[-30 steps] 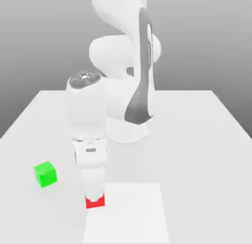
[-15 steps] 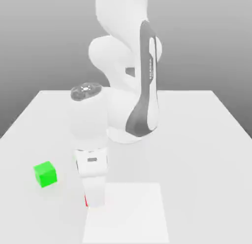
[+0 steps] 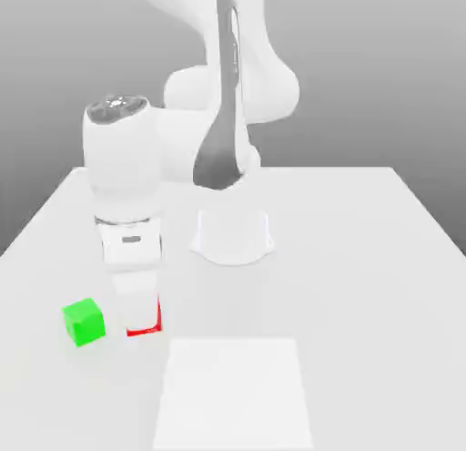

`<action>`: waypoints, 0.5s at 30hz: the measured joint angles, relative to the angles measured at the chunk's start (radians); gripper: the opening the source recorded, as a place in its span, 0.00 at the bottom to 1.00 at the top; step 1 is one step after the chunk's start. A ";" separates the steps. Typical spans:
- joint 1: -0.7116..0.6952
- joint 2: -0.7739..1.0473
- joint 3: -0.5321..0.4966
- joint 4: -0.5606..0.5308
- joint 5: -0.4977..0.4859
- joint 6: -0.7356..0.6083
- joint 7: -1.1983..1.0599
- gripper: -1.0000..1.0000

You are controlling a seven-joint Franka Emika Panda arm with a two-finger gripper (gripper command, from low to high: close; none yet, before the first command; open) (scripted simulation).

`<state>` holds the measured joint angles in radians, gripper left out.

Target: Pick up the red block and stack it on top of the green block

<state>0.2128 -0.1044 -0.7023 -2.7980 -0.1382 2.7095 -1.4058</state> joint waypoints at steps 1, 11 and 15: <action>-0.025 -0.018 -0.018 -0.002 -0.028 -0.012 -0.032 0.00; -0.138 -0.074 -0.160 -0.009 -0.116 -0.044 -0.274 0.00; -0.084 -0.021 -0.191 -0.004 -0.016 -0.005 -0.347 0.00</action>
<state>0.1285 -0.1257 -0.8929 -2.8019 -0.1538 2.7047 -1.7524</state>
